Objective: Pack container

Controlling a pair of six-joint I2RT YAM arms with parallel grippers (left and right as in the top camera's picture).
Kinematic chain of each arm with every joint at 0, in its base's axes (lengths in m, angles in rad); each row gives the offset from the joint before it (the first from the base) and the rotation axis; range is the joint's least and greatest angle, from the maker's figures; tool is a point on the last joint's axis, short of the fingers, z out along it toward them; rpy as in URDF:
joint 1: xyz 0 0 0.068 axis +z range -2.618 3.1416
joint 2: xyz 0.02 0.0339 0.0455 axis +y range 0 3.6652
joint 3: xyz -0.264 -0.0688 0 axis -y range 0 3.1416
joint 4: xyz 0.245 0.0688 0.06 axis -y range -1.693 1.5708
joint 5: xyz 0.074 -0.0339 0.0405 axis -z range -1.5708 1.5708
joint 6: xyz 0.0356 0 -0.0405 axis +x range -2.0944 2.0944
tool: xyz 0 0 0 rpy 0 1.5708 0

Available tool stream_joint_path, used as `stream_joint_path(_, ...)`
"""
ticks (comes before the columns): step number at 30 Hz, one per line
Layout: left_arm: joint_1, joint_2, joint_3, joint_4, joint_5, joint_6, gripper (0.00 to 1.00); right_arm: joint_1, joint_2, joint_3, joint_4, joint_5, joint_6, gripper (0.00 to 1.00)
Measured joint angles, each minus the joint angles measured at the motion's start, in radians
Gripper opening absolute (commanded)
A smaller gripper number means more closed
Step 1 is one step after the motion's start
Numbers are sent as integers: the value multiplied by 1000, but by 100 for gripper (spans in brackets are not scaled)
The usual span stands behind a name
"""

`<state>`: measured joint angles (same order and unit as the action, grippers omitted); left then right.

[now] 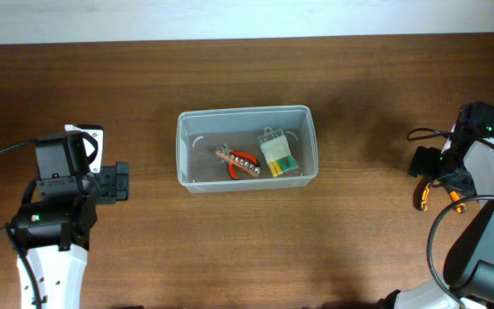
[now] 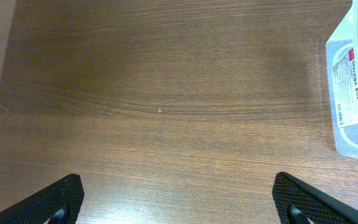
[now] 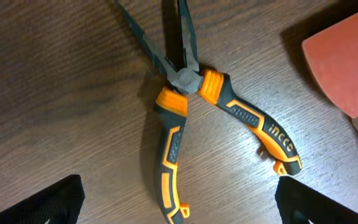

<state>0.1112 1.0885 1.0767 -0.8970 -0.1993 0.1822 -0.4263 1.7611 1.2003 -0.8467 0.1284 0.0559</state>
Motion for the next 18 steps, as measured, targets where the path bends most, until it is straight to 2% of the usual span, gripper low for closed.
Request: stream_joint_path(18,0,0,0,0,0,0,99,0,7,-21,9,-43,21,99)
